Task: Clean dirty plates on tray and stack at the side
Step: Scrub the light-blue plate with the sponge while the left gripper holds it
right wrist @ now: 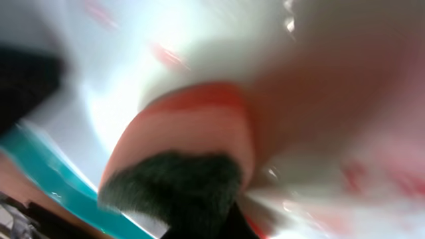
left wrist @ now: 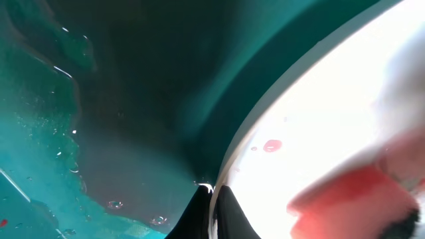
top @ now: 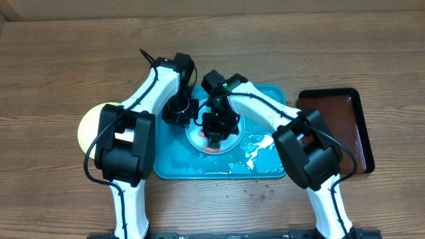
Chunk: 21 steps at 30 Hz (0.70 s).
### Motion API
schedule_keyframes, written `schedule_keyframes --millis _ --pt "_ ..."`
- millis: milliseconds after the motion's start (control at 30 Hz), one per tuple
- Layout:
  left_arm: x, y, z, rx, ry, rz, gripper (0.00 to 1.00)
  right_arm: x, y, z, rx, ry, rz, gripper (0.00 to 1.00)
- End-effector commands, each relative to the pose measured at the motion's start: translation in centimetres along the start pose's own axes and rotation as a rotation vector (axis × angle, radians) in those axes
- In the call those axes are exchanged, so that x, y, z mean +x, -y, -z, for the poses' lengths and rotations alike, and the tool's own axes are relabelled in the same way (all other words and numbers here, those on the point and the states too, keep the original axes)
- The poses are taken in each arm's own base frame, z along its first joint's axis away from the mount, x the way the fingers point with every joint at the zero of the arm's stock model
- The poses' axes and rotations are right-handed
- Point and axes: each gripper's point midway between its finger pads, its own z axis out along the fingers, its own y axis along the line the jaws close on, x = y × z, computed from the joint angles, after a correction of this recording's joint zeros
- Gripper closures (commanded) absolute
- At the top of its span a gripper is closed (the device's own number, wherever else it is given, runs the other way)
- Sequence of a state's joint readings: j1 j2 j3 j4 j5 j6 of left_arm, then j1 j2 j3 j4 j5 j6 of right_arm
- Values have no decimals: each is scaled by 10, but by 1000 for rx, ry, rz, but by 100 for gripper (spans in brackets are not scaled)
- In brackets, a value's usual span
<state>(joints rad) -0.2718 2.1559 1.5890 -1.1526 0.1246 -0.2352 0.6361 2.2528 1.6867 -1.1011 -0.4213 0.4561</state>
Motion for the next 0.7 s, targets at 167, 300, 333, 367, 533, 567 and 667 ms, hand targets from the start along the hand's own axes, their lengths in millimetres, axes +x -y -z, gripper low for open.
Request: schedule_keyframes --millis 167,300,333,367,533,567,667 --pt "-3 -6 7 14 20 8 96 -40 112 22 317 95 -160 96" --pt "-3 -6 7 15 20 4 96 -67 108 24 271 196 -152 96" --pt "-3 -6 7 15 20 1 96 -74 104 24 250 219 -142 96" --pt "-3 -6 7 15 20 1 96 -79 96 22 221 237 -127 96" --pt "-4 -6 7 15 24 0 96 -82 34 5 5 240 -15 96" --pt "-5 -6 7 16 27 0 96 -76 20 1 -32 224 12 96" --pt "-6 -5 7 17 31 0 96 -57 -4 -9 -74 165 55 96"
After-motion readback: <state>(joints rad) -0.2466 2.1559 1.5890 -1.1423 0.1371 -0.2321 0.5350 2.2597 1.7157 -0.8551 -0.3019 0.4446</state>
